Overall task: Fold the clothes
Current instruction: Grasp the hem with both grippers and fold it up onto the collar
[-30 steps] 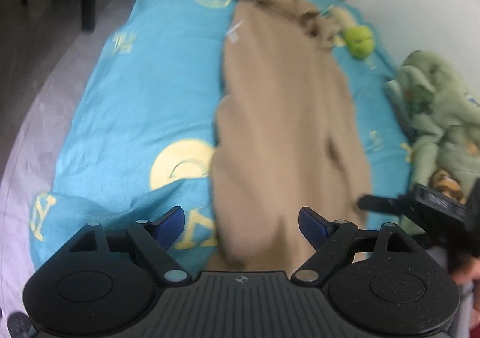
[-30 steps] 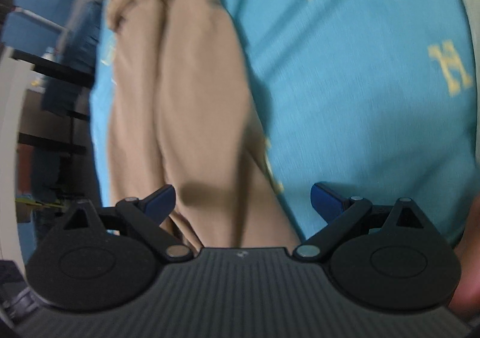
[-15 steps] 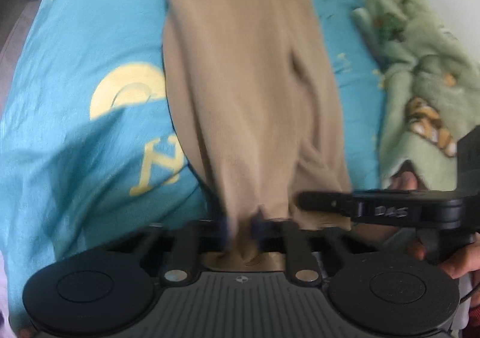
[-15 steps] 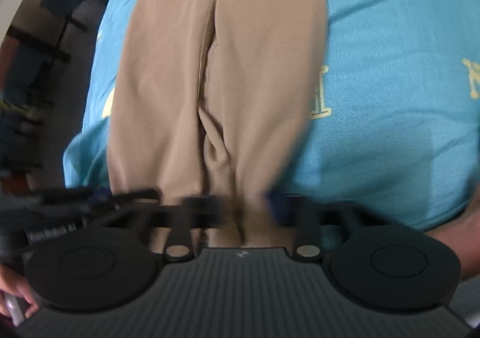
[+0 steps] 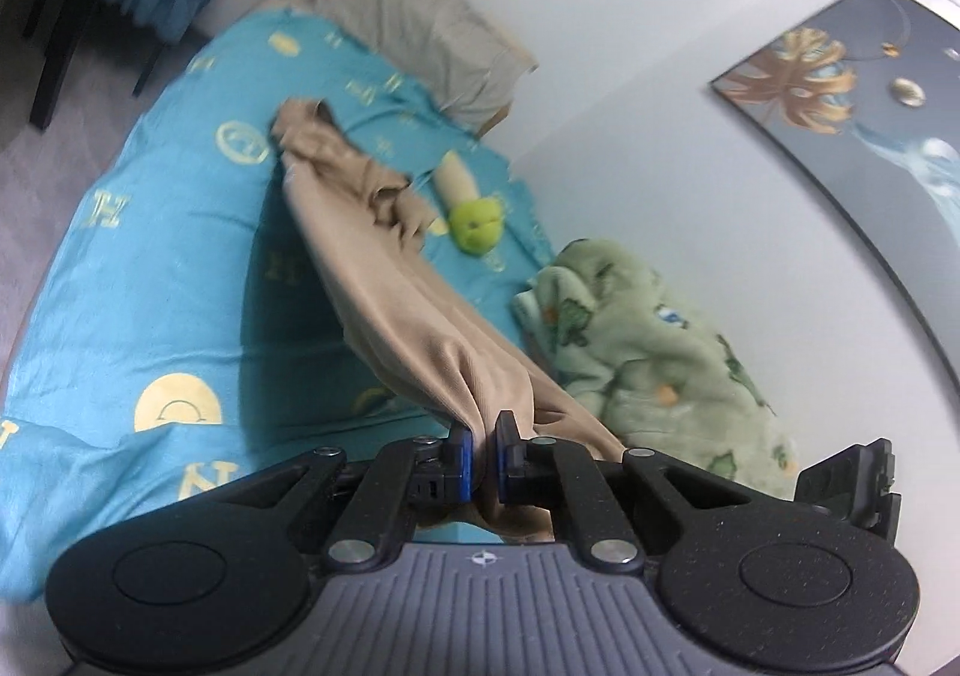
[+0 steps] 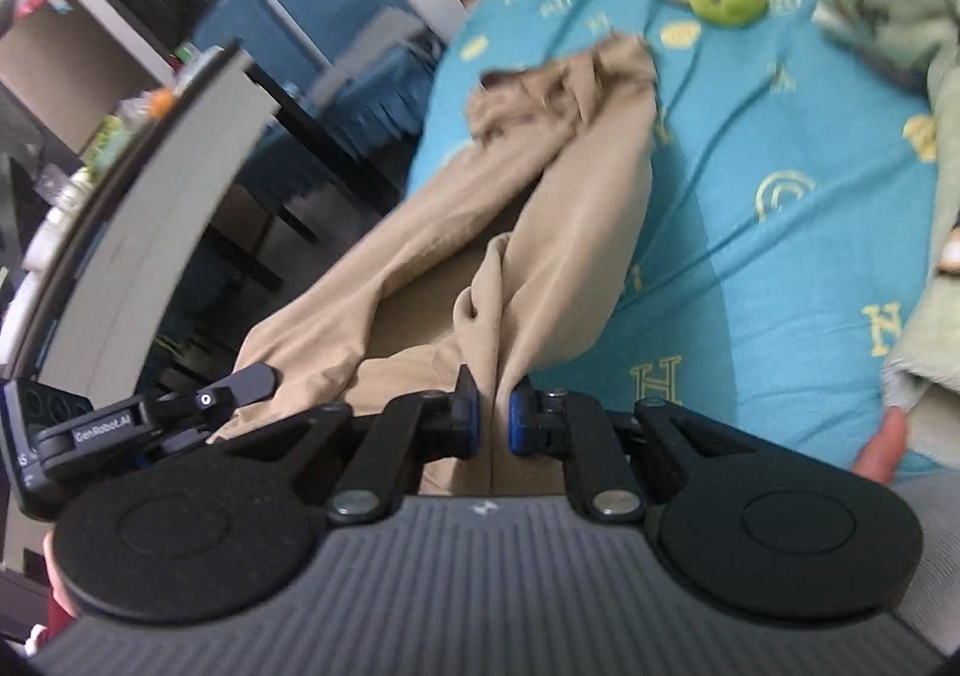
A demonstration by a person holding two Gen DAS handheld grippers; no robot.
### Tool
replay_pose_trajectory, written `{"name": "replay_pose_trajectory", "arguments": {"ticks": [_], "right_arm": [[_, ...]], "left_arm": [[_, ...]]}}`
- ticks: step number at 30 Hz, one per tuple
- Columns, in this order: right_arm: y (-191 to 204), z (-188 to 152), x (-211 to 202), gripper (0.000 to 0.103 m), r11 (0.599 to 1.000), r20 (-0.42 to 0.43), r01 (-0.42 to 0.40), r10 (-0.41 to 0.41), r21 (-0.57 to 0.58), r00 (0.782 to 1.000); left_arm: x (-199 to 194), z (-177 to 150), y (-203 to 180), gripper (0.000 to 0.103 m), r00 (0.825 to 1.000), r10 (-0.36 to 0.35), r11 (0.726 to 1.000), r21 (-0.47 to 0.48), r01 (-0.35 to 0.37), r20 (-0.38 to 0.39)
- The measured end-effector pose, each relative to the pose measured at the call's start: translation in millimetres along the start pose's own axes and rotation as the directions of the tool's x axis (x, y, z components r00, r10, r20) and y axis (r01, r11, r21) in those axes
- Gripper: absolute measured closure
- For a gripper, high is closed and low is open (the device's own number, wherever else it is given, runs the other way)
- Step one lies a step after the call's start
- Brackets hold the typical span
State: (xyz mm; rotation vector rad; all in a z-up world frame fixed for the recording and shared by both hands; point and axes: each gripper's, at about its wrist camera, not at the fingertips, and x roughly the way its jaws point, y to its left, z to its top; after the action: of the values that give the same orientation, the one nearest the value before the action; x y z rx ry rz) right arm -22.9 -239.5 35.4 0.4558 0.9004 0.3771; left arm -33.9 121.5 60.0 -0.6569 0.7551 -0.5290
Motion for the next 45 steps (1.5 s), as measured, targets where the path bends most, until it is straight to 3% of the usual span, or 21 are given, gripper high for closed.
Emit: {"name": "replay_pose_trajectory", "arguments": {"ticks": [7, 10, 16, 21, 25, 32, 36, 40, 42, 43, 44, 45], "right_arm": [[-15, -38, -50, 0.09, 0.998, 0.084, -0.046, 0.043, 0.034, 0.996], [-16, -33, -49, 0.09, 0.998, 0.124, -0.041, 0.035, 0.05, 0.992], [-18, 14, -14, 0.09, 0.999, 0.172, -0.009, 0.001, 0.047, 0.985], [-30, 64, 34, 0.09, 0.998, 0.181, 0.033, -0.041, 0.048, 0.983], [-41, 100, 91, 0.09, 0.994, 0.141, 0.105, -0.107, 0.022, 0.984], [-73, 133, 200, 0.089, 0.979, 0.012, 0.205, -0.204, -0.022, 0.979], [-85, 133, 241, 0.088, 0.969, -0.051, 0.247, -0.248, -0.021, 0.968], [-89, 131, 259, 0.088, 0.957, -0.076, 0.284, -0.287, -0.052, 0.955], [-87, 129, 261, 0.087, 0.954, -0.079, 0.291, -0.296, -0.069, 0.952], [-85, 129, 260, 0.086, 0.953, -0.078, 0.293, -0.299, -0.079, 0.951], [-84, 129, 259, 0.079, 0.951, -0.077, 0.295, -0.302, -0.089, 0.95], [-83, 129, 256, 0.073, 0.953, -0.073, 0.288, -0.294, -0.092, 0.953]], "left_arm": [[-23, -91, -68, 0.096, 0.995, 0.058, 0.985, 0.156, -0.071, 0.083], [-20, -94, -86, 0.096, 0.99, 0.062, 0.978, 0.19, -0.086, 0.126], [19, -48, -84, 0.096, 0.985, 0.075, 0.971, 0.212, -0.107, 0.157], [85, 3, -55, 0.096, 0.977, 0.132, 0.958, 0.233, -0.169, 0.167], [145, 36, -24, 0.096, 0.964, 0.207, 0.936, 0.255, -0.245, 0.164], [246, 63, 54, 0.096, 0.936, 0.334, 0.894, 0.276, -0.352, 0.113], [287, 63, 97, 0.095, 0.921, 0.383, 0.888, 0.249, -0.387, 0.067], [305, 59, 106, 0.094, 0.913, 0.404, 0.871, 0.287, -0.4, 0.045], [304, 58, 104, 0.087, 0.913, 0.405, 0.867, 0.296, -0.401, 0.049], [303, 58, 102, 0.078, 0.913, 0.406, 0.866, 0.3, -0.401, 0.05], [301, 58, 98, 0.065, 0.913, 0.406, 0.865, 0.303, -0.401, 0.05], [298, 58, 94, 0.06, 0.913, 0.406, 0.863, 0.307, -0.401, 0.049]]}}
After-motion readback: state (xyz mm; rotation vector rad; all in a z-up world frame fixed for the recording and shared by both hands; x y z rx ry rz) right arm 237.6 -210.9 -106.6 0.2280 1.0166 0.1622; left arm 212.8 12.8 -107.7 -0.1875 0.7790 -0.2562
